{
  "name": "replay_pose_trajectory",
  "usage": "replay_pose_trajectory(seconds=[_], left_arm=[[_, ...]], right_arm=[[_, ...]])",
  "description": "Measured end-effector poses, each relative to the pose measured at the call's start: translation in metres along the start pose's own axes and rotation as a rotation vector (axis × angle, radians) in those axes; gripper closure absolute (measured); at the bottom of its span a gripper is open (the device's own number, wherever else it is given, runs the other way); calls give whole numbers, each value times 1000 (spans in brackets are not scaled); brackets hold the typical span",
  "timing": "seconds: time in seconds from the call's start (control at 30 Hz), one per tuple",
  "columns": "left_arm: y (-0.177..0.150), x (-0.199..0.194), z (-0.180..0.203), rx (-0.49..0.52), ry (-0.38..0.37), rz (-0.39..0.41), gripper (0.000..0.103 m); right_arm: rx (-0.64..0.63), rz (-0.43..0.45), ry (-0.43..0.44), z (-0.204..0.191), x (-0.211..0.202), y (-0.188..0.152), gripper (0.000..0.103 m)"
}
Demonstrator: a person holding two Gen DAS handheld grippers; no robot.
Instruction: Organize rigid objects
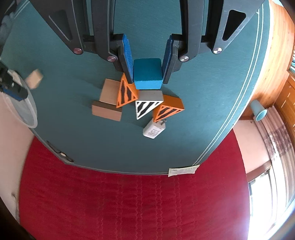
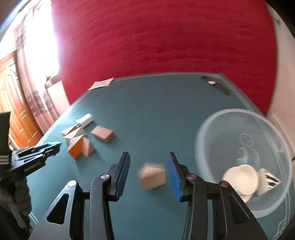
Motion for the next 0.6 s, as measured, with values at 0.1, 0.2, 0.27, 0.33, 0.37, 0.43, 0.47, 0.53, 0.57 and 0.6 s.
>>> replay_pose_trajectory(seconds=[0.1, 0.2, 0.27, 0.33, 0.37, 0.43, 0.47, 0.53, 0.57, 0.6], left_arm=[[0, -2, 7, 13, -11, 1, 72], [-1, -3, 15, 29, -21, 3, 72], [-2, -4, 20, 35, -26, 3, 72], [-2, -5, 24, 39, -31, 4, 72], [-2, -5, 26, 41, -32, 4, 71], [-3, -6, 29, 46, -37, 4, 72], [-3, -6, 31, 48, -37, 4, 72], [-4, -7, 33, 51, -42, 6, 72], [-4, -7, 33, 51, -42, 7, 72], [-3, -7, 34, 50, -44, 7, 72]], right_arm=[[31, 17, -39, 20, -8, 3, 60], [66, 28, -72, 40, -13, 6, 60], [94, 31, -77, 49, -16, 6, 60], [114, 20, -55, 54, -17, 4, 60], [118, 16, -45, 54, -17, 2, 60], [123, 1, -26, 51, -18, -4, 60], [128, -7, -19, 50, -20, -7, 60], [136, -17, -2, 46, -26, -16, 60], [128, -15, 3, 42, -30, -19, 60], [117, -13, 6, 37, -33, -23, 60]])
Point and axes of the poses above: each gripper's, at about its wrist camera, not at the fingertips, and x roughly the way its jaws point, z to its right, y to its top, the point moved 5 cm from there along x, roughly the way its jaws point
